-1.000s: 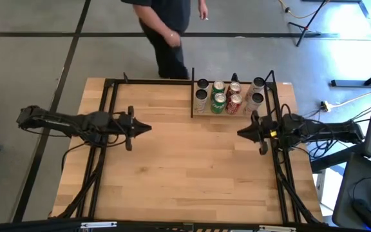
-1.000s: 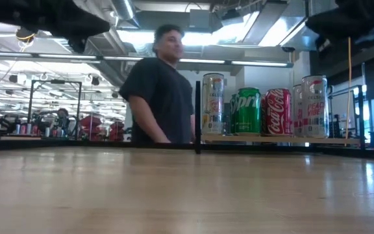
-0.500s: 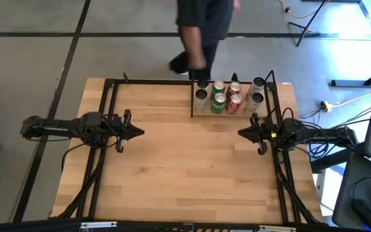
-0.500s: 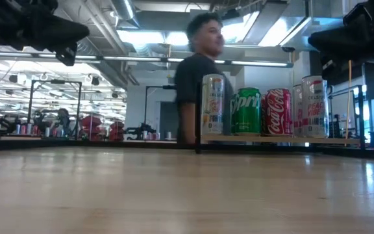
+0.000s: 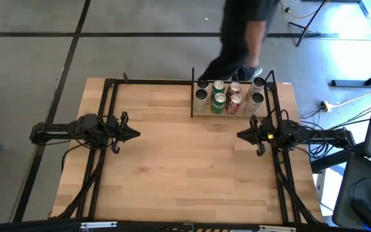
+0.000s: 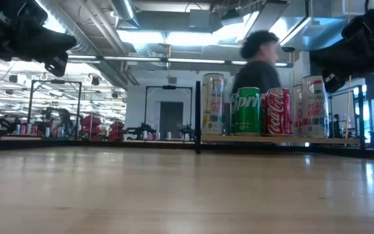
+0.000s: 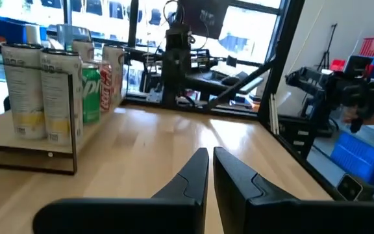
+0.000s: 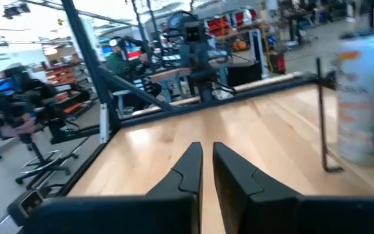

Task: Place canned beverage on shelf
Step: Return to Home Position

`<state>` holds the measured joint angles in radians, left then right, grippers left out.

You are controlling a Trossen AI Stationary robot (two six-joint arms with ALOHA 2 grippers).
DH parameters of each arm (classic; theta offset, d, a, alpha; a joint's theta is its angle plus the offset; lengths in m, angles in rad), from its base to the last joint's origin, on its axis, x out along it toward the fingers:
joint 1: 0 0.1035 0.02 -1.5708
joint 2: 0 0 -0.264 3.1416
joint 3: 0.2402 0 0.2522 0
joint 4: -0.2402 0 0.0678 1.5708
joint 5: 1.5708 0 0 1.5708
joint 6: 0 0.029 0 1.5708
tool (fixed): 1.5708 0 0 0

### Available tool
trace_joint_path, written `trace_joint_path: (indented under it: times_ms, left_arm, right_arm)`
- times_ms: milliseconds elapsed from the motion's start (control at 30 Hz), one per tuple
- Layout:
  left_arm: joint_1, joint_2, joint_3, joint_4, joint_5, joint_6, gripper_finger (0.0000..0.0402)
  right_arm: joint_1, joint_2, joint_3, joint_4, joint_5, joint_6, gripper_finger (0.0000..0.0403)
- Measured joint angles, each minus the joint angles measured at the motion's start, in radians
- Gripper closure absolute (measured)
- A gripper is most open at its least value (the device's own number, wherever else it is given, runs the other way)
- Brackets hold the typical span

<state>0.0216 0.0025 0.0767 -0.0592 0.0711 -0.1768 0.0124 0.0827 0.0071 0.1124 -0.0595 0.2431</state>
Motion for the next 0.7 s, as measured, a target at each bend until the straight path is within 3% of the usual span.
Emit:
trace_joint_path:
  times_ms: [233,700]
  left_arm:
    - [-0.001,0.001,-0.031,-0.027,-0.034,-0.013,0.0386]
    - [-0.004,0.019,-0.031,-0.027,-0.035,-0.024,0.0386]
  right_arm:
    - [0.0,-0.004,0.0,-0.083,0.098,0.061,0.0374]
    - [0.0,0.002,0.001,-0.084,0.101,0.093,0.0374]
